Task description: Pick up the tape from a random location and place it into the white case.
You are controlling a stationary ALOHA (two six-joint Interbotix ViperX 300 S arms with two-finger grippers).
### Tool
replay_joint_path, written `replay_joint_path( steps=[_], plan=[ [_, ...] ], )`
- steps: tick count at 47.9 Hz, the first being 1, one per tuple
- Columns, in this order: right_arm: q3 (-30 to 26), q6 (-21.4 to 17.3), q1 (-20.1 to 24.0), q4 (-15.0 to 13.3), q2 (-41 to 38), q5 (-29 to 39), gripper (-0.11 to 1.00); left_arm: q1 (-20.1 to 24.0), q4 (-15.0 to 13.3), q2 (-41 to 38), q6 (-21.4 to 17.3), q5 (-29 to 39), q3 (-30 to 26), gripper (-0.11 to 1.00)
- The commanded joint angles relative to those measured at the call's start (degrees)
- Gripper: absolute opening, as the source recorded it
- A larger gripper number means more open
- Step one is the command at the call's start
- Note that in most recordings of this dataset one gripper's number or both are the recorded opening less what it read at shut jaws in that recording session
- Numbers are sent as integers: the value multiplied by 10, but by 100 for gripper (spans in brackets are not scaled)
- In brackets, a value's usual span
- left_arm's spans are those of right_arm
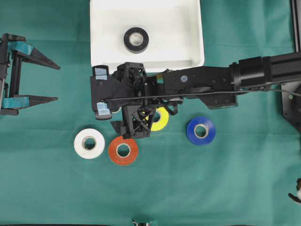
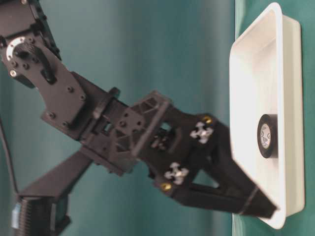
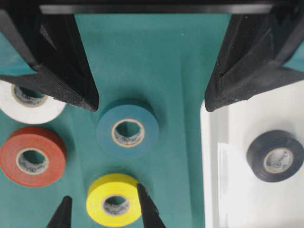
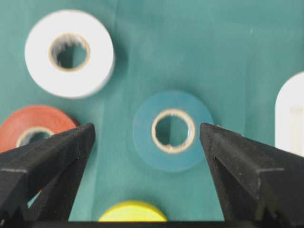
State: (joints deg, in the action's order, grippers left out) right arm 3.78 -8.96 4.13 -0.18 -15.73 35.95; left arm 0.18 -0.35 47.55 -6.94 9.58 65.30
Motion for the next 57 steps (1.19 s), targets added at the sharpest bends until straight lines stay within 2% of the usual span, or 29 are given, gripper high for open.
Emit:
replay_joint_path(
  steps=[1, 57],
  plan=[
    [-22, -4, -1, 1, 6, 20, 92, -1, -2, -2, 0, -3, -6, 98],
    [-26, -2, -1, -5, 4, 30, 92, -1, -2, -2, -1, -4, -7, 98]
  ],
)
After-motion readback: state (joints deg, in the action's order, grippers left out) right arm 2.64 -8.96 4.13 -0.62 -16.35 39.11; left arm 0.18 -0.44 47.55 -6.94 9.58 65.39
